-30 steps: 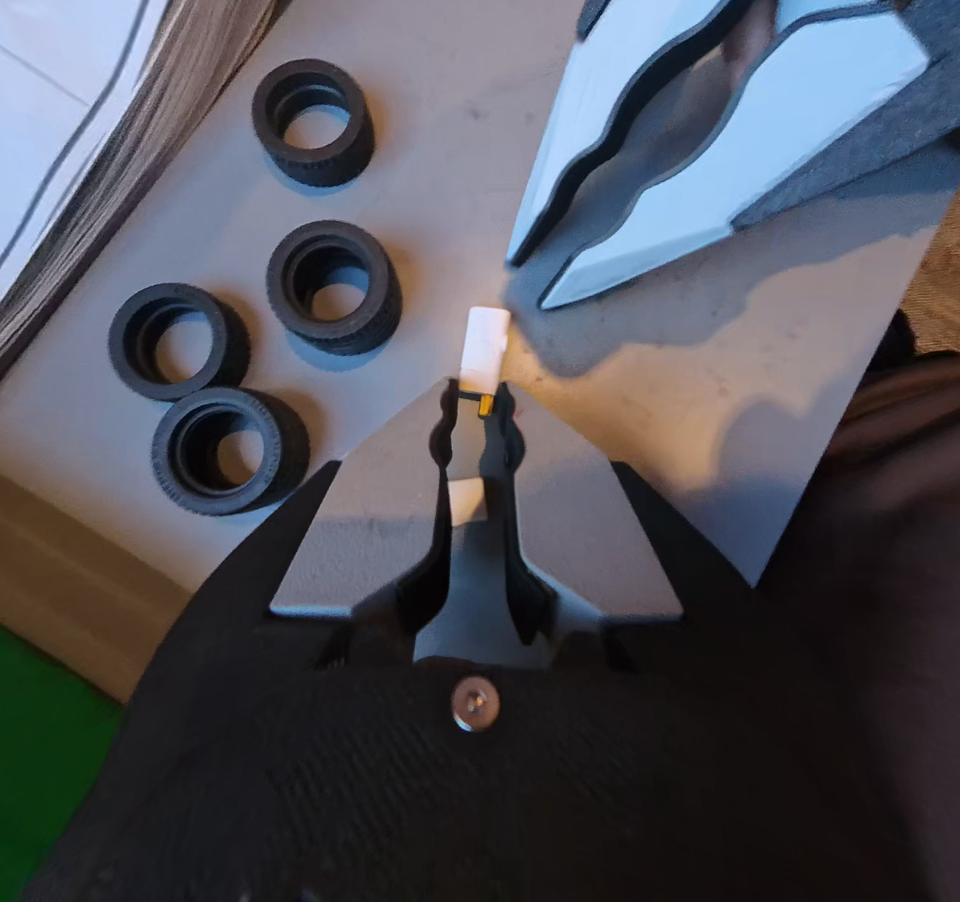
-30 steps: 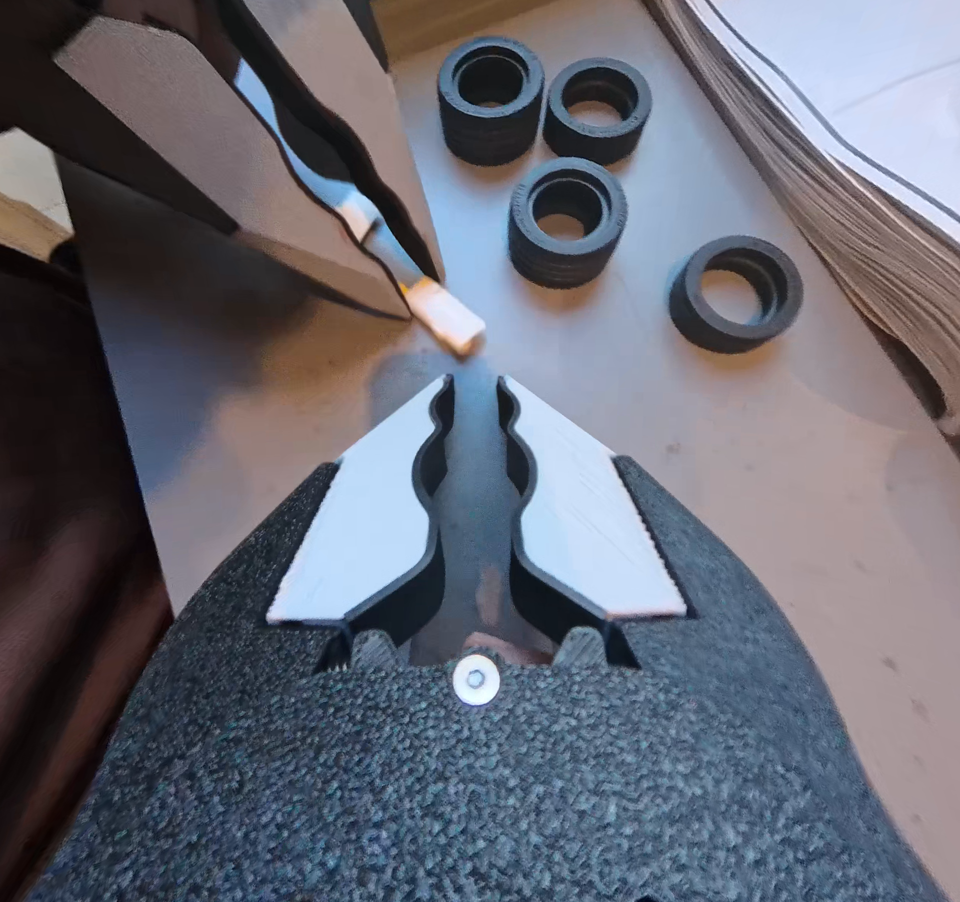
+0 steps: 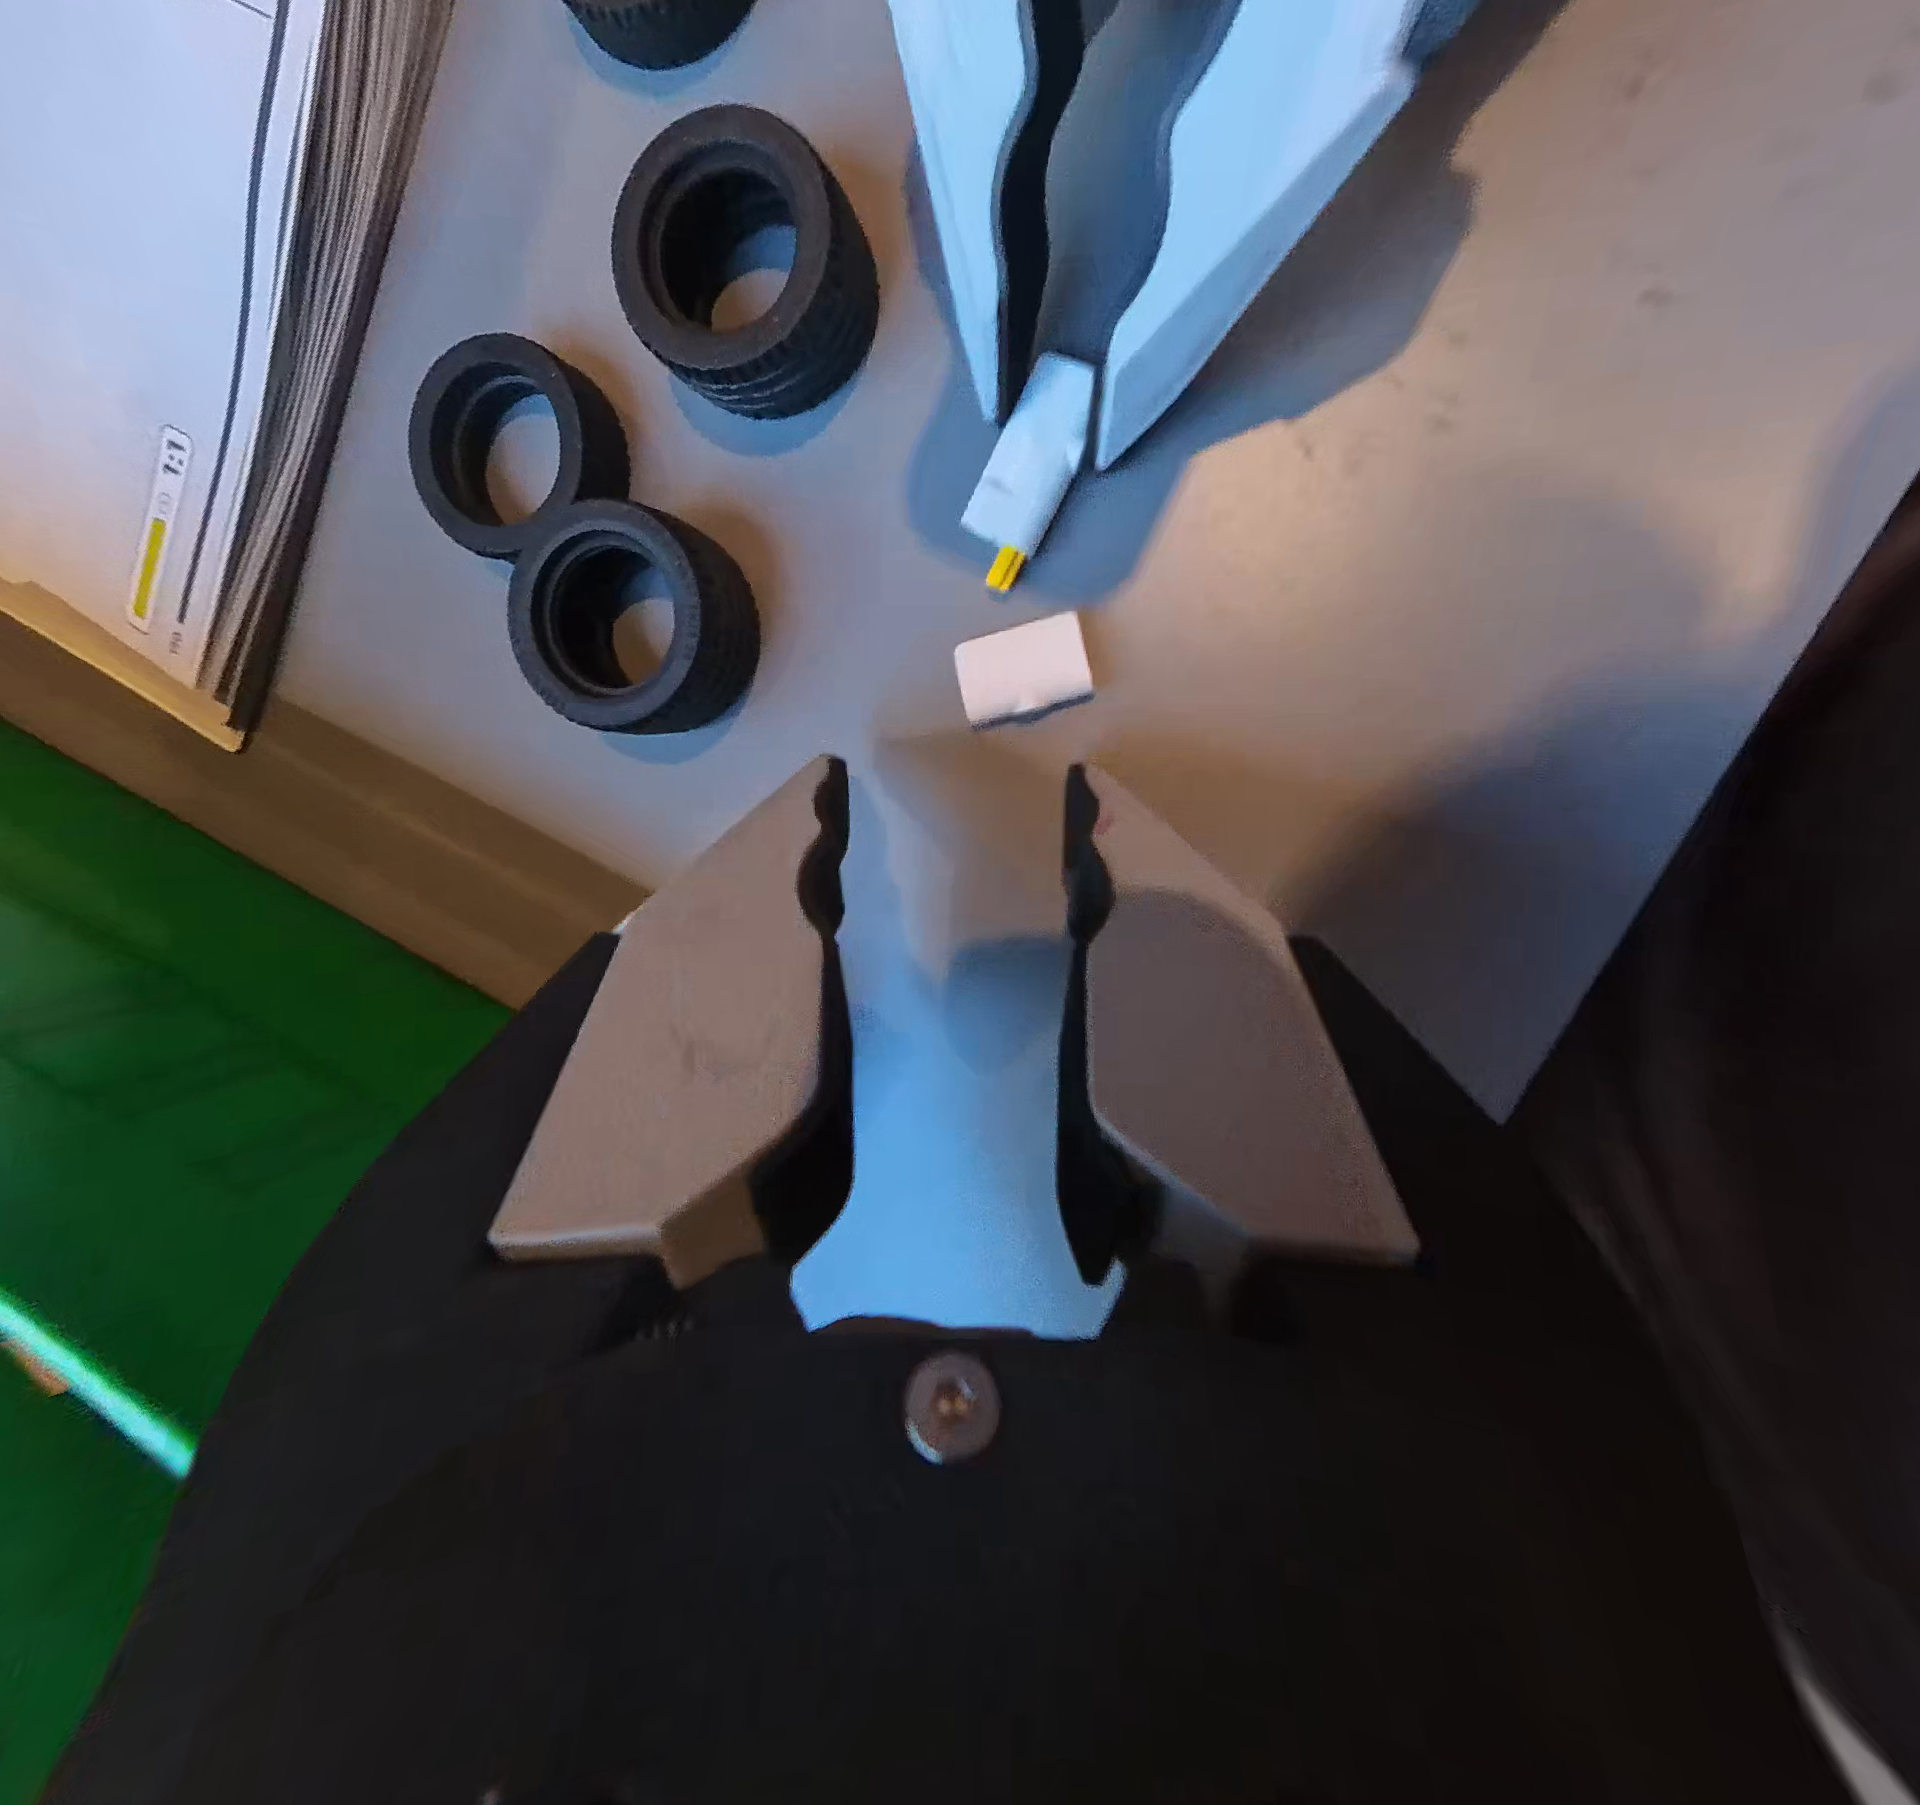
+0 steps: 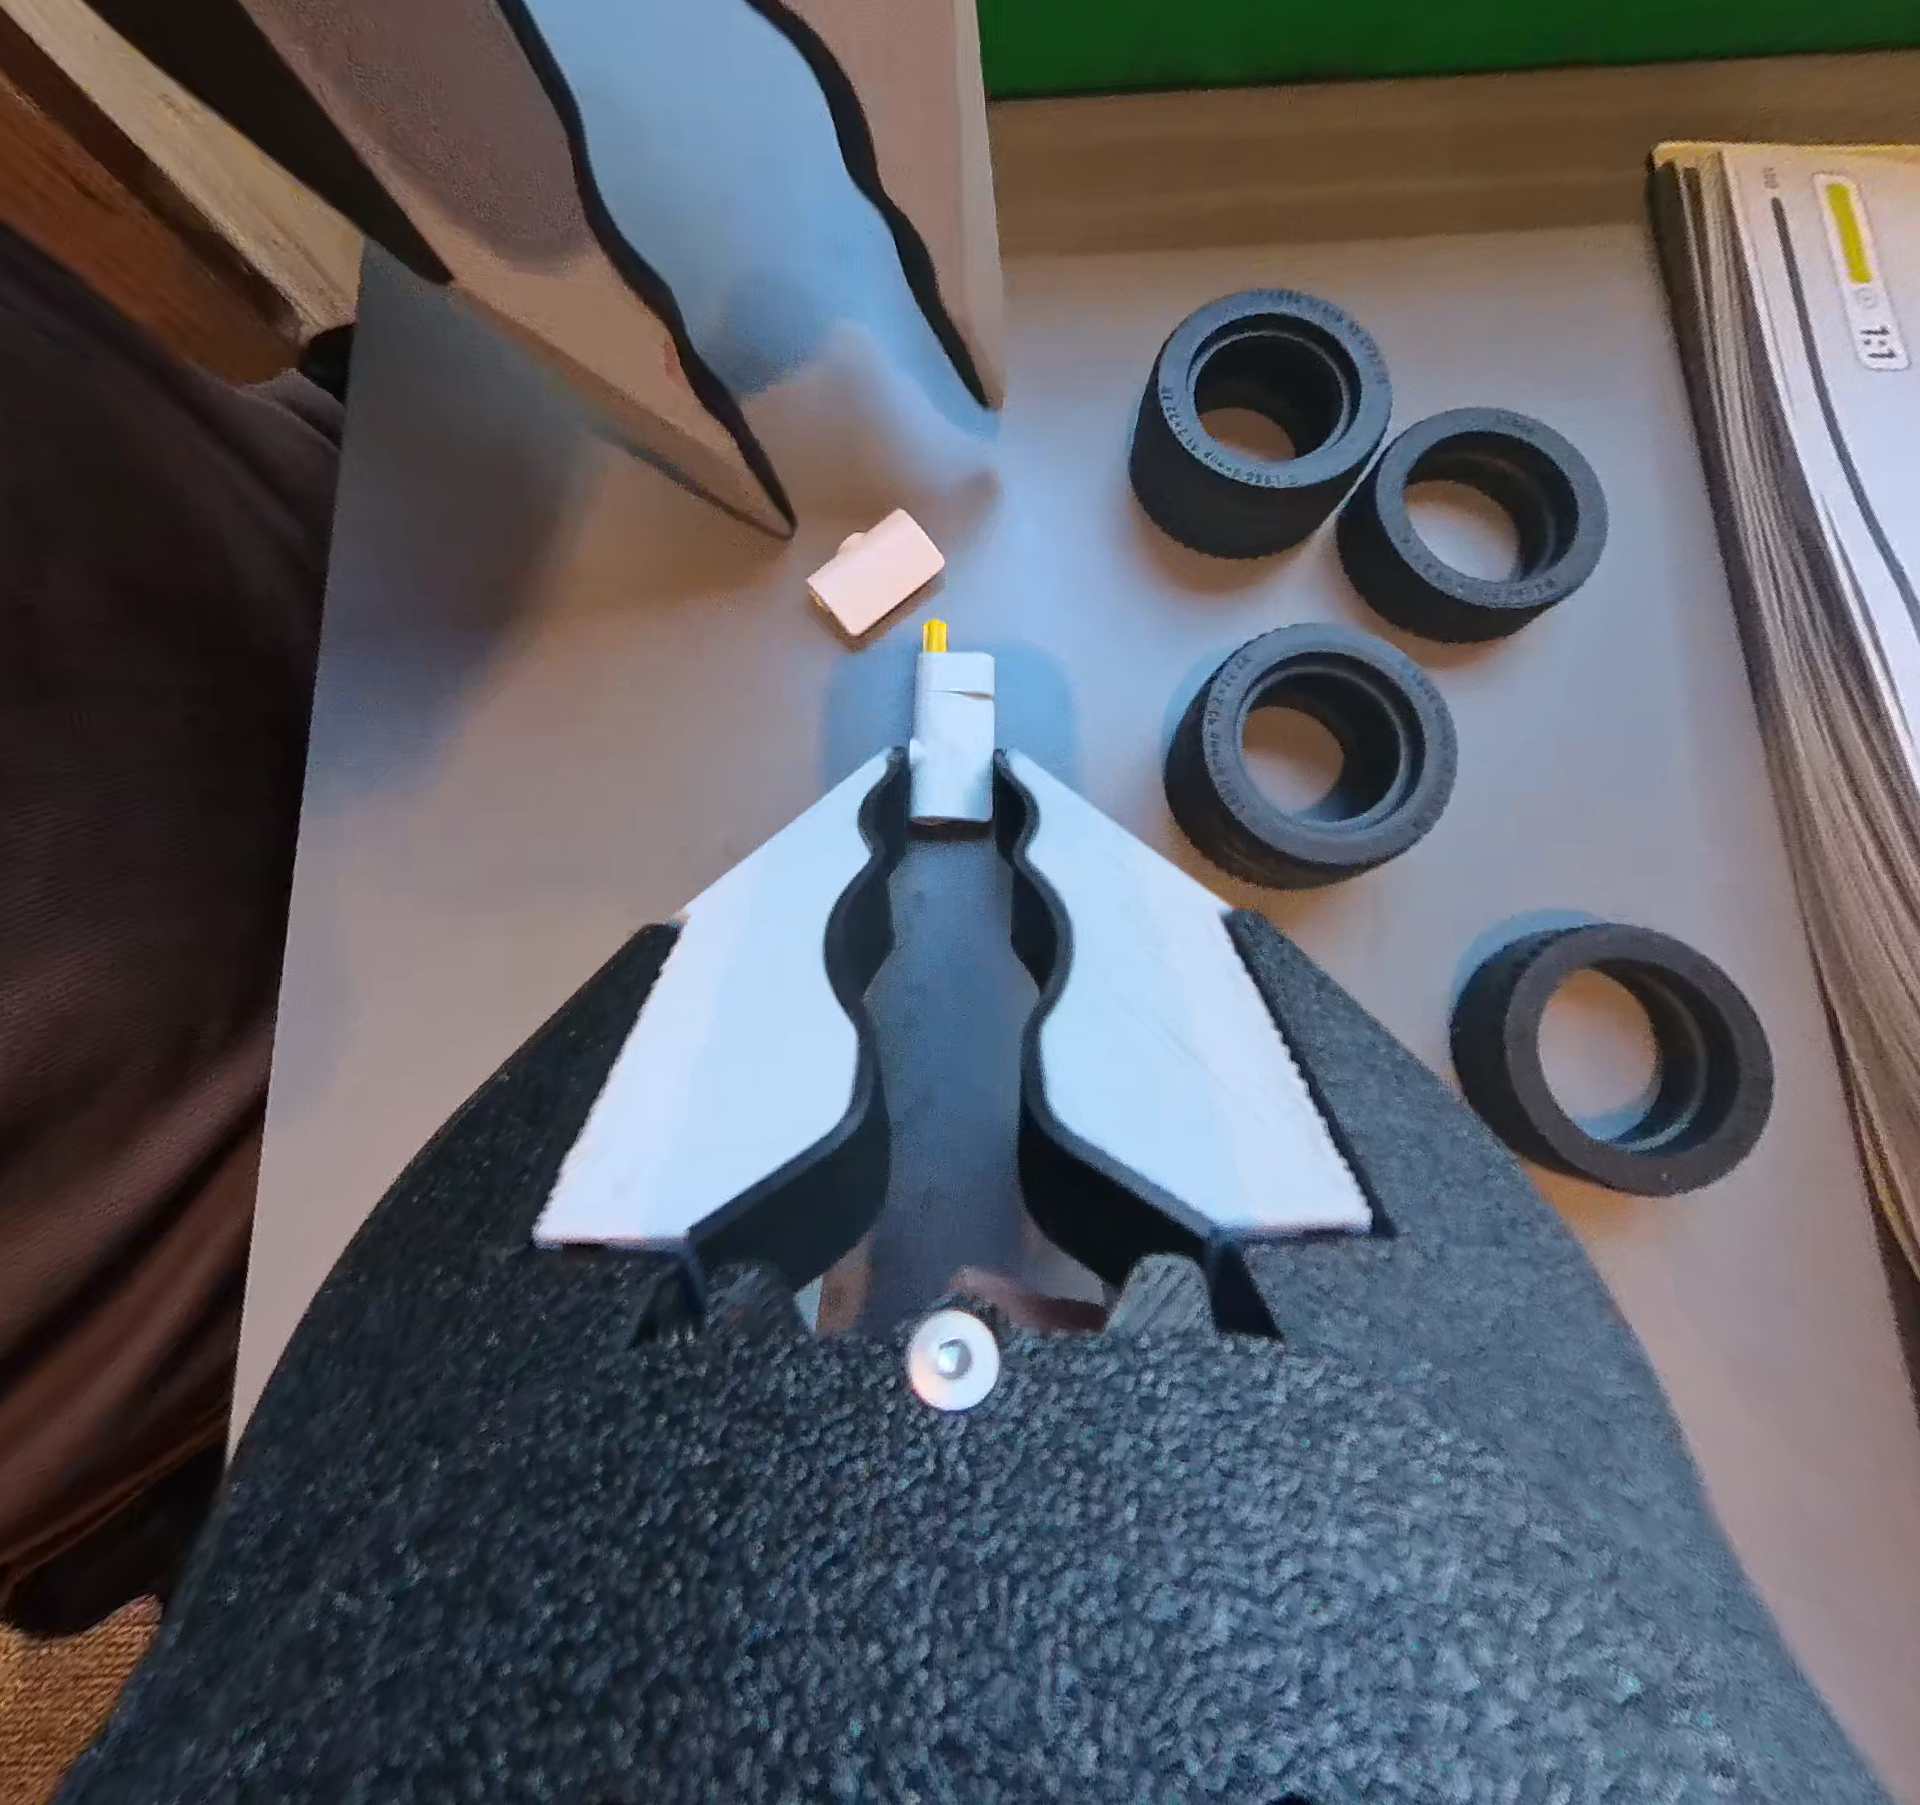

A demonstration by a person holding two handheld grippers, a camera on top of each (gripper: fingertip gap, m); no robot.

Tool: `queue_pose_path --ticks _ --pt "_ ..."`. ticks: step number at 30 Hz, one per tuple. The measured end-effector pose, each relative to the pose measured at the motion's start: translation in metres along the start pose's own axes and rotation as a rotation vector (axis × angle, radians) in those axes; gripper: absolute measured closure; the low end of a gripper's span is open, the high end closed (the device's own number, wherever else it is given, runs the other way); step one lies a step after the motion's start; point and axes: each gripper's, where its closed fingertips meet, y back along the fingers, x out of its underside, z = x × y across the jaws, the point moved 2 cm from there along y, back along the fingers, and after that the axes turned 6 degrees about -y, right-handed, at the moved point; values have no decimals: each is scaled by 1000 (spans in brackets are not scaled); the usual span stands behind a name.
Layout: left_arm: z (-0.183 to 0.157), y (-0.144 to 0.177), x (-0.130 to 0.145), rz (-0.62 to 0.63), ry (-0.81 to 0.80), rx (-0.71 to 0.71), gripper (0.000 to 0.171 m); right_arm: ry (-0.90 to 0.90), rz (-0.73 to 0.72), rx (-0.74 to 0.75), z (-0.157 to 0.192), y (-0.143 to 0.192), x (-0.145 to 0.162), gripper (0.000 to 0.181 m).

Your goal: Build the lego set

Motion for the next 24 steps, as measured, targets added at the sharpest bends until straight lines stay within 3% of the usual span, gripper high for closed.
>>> queue_pose_path --ticks 5,11,13,17,24 --pt "6 9 -1 57 -224 -17 137 -25 -5 10 5 10 10 166" --pt "0 10 -12 122 -709 155 137 -42 -7 14 9 15 16 166" --pt "0 5 -16 144 -805 200 137 -36 -7 12 12 17 19 166" --pt "-1 -7 -13 222 -859 304 138 -46 -9 3 17 22 25 166" --pt "-11 -11 -18 285 -798 331 171 -51 -15 3 20 27 30 166"
